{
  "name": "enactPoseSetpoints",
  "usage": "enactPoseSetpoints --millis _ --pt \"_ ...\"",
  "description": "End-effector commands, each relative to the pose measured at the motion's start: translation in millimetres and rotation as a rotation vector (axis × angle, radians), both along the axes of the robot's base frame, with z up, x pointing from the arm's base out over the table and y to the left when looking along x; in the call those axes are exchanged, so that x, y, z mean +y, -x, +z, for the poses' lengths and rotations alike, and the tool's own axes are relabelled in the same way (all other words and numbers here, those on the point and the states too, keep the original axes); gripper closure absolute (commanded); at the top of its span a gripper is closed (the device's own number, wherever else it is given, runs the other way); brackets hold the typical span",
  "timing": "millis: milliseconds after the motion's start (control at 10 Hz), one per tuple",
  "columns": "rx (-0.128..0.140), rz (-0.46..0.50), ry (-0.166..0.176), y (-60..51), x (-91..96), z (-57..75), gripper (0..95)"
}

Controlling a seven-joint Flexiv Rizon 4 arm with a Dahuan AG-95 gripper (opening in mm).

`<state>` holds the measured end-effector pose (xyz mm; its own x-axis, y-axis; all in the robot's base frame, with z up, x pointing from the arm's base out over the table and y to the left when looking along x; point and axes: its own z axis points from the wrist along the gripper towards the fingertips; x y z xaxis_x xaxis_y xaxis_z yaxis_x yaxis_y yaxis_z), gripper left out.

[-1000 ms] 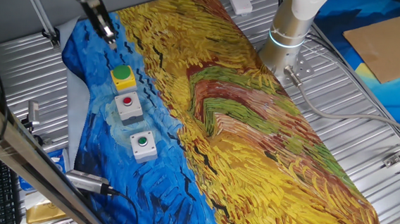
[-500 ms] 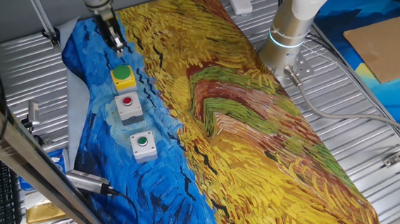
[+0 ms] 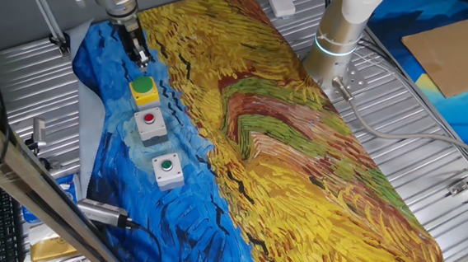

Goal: Press three buttons from left to right in sequence

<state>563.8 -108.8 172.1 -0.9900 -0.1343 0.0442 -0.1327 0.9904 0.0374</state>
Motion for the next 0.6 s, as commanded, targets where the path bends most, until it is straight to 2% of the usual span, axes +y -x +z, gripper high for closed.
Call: enactPoseSetpoints --millis 100,400,500,600 --pt "-0.001 0.0 0.0 0.4 -0.3 0.0 95.0" --pt "0.0 0.0 0.0 0.4 -0.3 0.0 95.0" --pt "-0.045 0.014 -0.007 0.4 -0.3 0.0 95.0" --pt "-0.034 0.028 -0.018 0.4 -0.3 0.0 95.0"
